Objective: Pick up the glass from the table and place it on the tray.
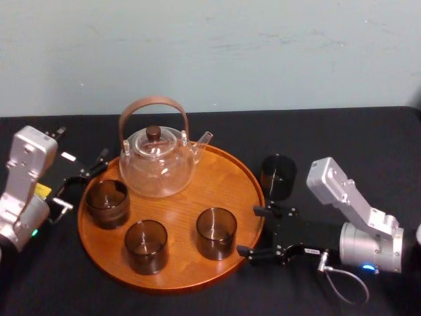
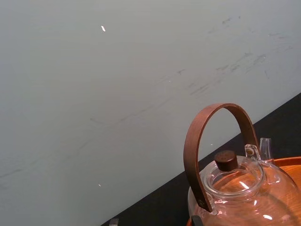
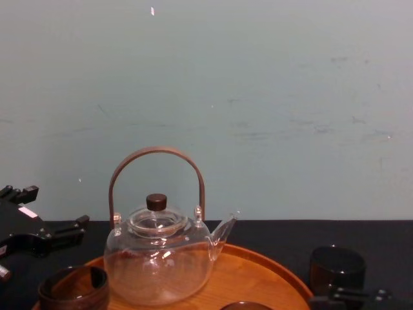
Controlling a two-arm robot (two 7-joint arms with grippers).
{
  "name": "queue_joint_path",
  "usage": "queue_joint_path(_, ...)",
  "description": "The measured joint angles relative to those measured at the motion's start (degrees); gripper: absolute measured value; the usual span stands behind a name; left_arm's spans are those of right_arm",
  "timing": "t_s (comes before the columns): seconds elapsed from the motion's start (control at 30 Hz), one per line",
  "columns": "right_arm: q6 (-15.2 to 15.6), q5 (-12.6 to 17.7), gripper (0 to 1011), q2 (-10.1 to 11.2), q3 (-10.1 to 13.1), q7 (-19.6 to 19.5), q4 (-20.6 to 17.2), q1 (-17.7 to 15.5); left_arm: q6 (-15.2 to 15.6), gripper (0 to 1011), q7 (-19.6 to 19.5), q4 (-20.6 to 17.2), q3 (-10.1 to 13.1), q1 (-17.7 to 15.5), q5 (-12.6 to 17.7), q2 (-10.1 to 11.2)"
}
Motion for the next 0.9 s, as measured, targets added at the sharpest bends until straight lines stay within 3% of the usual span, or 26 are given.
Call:
queue_joint_path(0.5,-3.2,3.8,1002,5.2,4.8,0.0,-2.8,-3.9,0.0,1002,0.0,0.0,0.0,0.0,0.0,0.0)
queue_joint_path(0.67,-3.2,4.4,1003,5.7,6.7,-2.1,-2.9,-5.0,0.0,1001,0.0,0.0,0.0,0.0,0.0,0.0)
queue_joint_path(0.9,-0.6,4.4,1002,4.9,9.9,-7.5,-2.2,-5.9,0.0,1001,0.0,0.0,0.0,0.0,0.0,0.0)
